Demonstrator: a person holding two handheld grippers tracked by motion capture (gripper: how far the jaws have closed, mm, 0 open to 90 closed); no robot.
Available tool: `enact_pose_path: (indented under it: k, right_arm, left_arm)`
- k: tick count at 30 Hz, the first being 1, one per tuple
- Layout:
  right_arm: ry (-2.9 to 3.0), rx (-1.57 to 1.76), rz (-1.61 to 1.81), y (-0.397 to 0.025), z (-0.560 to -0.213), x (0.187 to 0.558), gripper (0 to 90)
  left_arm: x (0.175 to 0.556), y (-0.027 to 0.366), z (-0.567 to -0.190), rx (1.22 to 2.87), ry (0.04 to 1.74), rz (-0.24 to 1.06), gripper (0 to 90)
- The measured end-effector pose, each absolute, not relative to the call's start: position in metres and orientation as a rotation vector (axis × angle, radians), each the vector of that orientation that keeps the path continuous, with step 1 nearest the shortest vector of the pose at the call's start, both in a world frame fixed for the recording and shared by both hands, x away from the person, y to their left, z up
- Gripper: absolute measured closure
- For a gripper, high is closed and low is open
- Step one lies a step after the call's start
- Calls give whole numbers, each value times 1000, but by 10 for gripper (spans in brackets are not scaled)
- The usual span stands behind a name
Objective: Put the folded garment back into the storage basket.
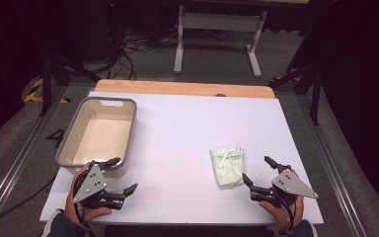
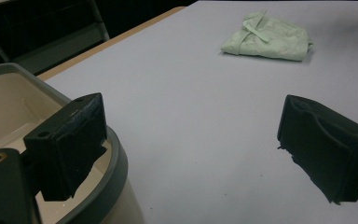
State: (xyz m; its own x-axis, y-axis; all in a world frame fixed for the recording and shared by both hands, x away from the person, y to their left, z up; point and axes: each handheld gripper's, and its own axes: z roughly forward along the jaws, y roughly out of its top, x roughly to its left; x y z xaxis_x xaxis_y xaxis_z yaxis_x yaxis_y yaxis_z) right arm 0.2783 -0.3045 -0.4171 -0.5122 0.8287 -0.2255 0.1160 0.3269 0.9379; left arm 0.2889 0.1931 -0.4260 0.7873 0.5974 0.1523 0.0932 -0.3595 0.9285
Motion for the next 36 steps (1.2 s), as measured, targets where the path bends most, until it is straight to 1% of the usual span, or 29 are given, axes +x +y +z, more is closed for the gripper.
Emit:
enact_pose_path:
  k: [6, 16, 21, 22, 25, 30, 35, 36]
  right_arm:
    - [1877, 864, 1221, -308, -419, 278, 115]
    - [1935, 924, 1218, -307, -425, 287, 113]
    - [1995, 983, 1201, -305, -428, 298, 106]
    - [2003, 987, 1196, -305, -428, 300, 101]
    - [2021, 1004, 1185, -302, -426, 307, 96]
    - [2035, 1036, 1184, -299, -425, 318, 94]
    - [2101, 1055, 1141, -290, -429, 329, 89]
    - [2129, 1099, 1129, -288, -434, 337, 89]
  left_arm:
    - [290, 189, -427, 1907, 504, 568, 85]
    - [289, 190, -429, 1907, 499, 551, 85]
    - [288, 190, -431, 1922, 500, 544, 87]
    - [288, 190, -432, 1920, 521, 526, 91]
    - [288, 191, -433, 1919, 544, 531, 103]
    - [288, 190, -434, 1932, 530, 539, 101]
    - [287, 190, -434, 1924, 535, 534, 108]
    - [288, 190, -434, 1922, 535, 531, 108]
